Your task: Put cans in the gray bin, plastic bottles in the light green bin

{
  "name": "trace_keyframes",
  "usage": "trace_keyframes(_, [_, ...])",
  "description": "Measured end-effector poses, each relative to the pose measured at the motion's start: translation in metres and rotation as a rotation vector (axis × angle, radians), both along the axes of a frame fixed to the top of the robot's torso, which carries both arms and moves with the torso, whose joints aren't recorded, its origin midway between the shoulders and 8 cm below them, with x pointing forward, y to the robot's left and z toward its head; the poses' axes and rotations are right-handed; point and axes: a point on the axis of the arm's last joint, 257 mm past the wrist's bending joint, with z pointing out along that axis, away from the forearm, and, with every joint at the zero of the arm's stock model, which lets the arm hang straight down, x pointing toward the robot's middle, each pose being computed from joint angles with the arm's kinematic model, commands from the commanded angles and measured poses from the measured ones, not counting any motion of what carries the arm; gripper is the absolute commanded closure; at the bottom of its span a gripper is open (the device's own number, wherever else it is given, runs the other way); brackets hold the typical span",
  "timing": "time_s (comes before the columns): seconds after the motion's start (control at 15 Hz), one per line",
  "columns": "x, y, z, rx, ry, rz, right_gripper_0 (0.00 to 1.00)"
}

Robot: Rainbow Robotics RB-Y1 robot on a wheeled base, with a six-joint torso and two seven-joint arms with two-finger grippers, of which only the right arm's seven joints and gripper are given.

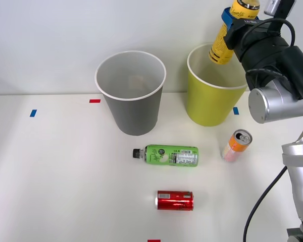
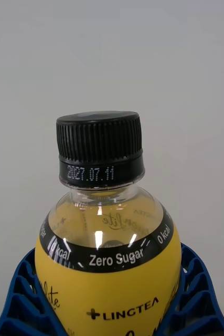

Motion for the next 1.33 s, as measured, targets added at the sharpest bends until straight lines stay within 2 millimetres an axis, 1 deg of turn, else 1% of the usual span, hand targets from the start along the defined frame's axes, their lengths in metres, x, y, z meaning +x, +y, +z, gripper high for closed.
trace_keyframes(0.07, [0.001, -0.001, -0.001, -0.004, 0.001, -0.003, 1.00])
trace_keyframes(0.13, [0.002, -0.002, -0.002, -0.009, 0.001, -0.006, 0.78])
trace_keyframes(0.2, [0.002, -0.002, -0.002, -0.010, 0.001, -0.007, 0.44])
trace_keyframes(0.27, [0.002, -0.004, -0.002, -0.011, 0.000, -0.008, 0.25])
trace_keyframes(0.33, [0.002, -0.005, -0.001, -0.011, -0.001, -0.009, 0.14])
trace_keyframes(0.4, [0.002, -0.006, -0.002, -0.012, 0.000, -0.008, 0.07])
trace_keyframes(0.47, [0.002, -0.005, -0.002, -0.013, 0.001, -0.006, 0.05])
trace_keyframes(0.67, [-0.001, 0.006, -0.006, -0.049, -0.011, 0.009, 0.05])
trace_keyframes(0.8, [-0.007, 0.009, -0.013, -0.057, -0.037, 0.022, 0.05])
trace_keyframes(0.93, [-0.015, 0.006, -0.024, -0.068, -0.058, 0.030, 0.05])
trace_keyframes(1.0, [-0.022, 0.002, -0.027, -0.069, -0.085, 0.032, 0.05])
trace_keyframes(1.13, [-0.044, -0.008, -0.038, -0.066, -0.130, 0.033, 0.05])
trace_keyframes(1.2, [-0.058, -0.010, -0.037, -0.066, -0.149, 0.035, 0.05])
trace_keyframes(1.33, [-0.096, -0.015, -0.035, -0.065, -0.174, 0.036, 0.05])
